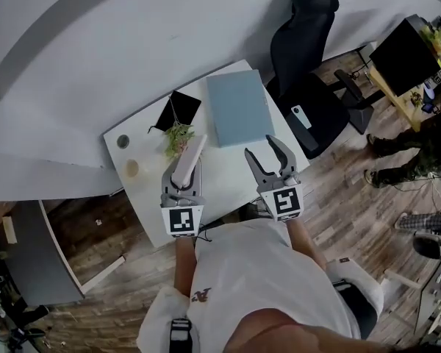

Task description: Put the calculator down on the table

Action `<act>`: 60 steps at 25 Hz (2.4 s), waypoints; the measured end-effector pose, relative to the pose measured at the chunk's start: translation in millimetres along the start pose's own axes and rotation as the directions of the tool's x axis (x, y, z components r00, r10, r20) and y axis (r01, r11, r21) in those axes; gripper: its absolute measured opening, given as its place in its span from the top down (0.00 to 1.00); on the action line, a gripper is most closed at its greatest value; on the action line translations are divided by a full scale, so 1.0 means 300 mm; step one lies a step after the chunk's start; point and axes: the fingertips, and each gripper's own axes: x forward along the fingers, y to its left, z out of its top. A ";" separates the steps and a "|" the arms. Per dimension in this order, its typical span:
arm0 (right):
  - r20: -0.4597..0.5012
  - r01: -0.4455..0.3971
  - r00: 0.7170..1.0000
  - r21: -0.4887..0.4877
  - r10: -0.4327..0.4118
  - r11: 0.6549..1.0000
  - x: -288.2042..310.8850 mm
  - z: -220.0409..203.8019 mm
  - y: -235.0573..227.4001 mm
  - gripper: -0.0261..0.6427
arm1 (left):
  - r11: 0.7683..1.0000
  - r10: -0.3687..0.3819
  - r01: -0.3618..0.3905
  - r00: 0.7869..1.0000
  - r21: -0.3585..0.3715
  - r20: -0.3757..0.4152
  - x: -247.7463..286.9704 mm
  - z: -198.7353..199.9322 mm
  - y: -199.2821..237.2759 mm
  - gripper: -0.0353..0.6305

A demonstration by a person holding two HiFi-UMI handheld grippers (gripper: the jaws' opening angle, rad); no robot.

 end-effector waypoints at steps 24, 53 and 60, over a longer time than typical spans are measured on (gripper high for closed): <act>-0.103 -0.314 0.944 0.023 0.314 0.949 0.096 -0.218 0.157 0.56 | 0.958 0.079 -0.129 0.977 -0.258 -0.196 -0.124 -0.297 -0.051 0.81; -0.359 -0.354 0.863 0.072 0.355 0.932 0.140 -0.540 0.374 0.56 | 0.856 -0.174 -0.037 0.919 -0.515 -0.355 -0.119 -0.731 -0.137 0.81; -0.405 -0.367 0.836 0.086 0.369 0.926 0.132 -0.617 0.399 0.56 | 0.834 -0.223 -0.036 0.891 -0.550 -0.395 -0.120 -0.832 -0.181 0.81</act>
